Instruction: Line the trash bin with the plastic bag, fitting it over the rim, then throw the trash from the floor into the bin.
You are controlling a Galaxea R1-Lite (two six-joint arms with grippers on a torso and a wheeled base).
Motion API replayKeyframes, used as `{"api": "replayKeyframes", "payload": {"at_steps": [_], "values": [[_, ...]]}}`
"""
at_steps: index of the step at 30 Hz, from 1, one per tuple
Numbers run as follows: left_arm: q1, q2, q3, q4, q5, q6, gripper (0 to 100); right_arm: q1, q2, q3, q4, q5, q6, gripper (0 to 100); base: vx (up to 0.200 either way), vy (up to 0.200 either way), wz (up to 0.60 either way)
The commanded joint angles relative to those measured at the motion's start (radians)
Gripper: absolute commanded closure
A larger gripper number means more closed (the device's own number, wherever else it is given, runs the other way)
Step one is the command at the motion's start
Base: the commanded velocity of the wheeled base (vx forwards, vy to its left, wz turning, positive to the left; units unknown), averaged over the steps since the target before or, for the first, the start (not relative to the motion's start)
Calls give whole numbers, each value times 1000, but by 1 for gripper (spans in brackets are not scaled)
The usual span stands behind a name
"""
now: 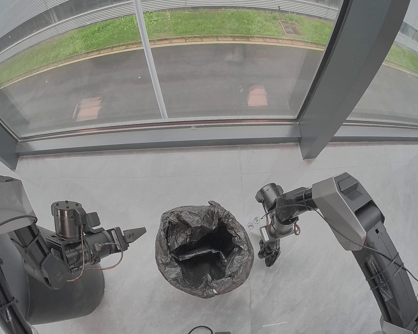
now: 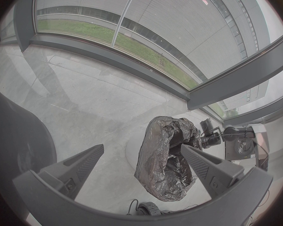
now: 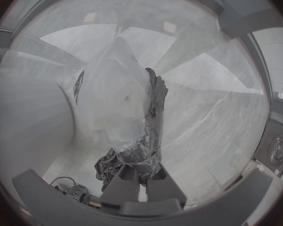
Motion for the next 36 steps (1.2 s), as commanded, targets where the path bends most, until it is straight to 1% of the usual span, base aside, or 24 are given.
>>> {"api": "replayKeyframes", "payload": {"at_steps": [1, 5, 8, 9, 10, 12, 13, 14, 15, 19, 22, 23, 25, 28, 36], "values": [[0, 2, 1, 0, 0, -2, 0, 19, -153, 0, 10, 2, -45, 100, 0, 0, 0], [-1, 2, 1, 0, 0, -2, 0, 34, -253, 0, 11, -3, -82, 100, 0, 0, 0], [-1, 0, -1, 0, 0, -4, 0, 54, -329, 0, 36, 3, -137, 100, 0, 0, 0], [-1, 0, -1, 0, 0, -4, 0, 56, -332, 0, 37, 3, -137, 100, 0, 0, 0], [0, -2, 1, 0, 0, -5, 0, 82, -381, 0, 74, 9, -144, 100, 0, 0, 0], [-1, -2, 1, 0, 0, -5, 0, 102, -415, 0, 100, 25, -144, 100, 0, 0, 0], [-1, 0, 1, 0, 0, -5, 0, 126, -440, 0, 125, 48, -147, 100, 0, 0, 0], [-1, 2, 1, 0, 0, -5, 0, 132, -447, 0, 132, 55, -148, 100, 0, 0, 0], [-1, 2, 1, 0, 0, -5, 0, 165, -476, 0, 155, 69, -165, 100, 0, 0, 0], [0, 2, -1, 0, 0, -5, 0, 238, -533, 0, 198, 69, -219, 100, 0, 0, 0], [0, 3, -1, 0, 0, -4, 0, 298, -567, 0, 235, 63, -225, 100, 0, 0, 0], [-1, 3, -1, 0, 0, -4, 0, 301, -567, 0, 238, 63, -225, 100, 0, 0, 0], [-1, 3, 1, 0, 0, -4, 0, 347, -576, 0, 281, 58, -220, 100, 0, 0, 0], [-1, 0, 1, 0, 0, -4, 0, 379, -572, 0, 293, 58, -217, 100, 0, 0, 0], [0, 2, 2, -2, 0, -4, 0, 396, -490, 0, 278, 58, -220, 100, 0, 0, 0]]}}
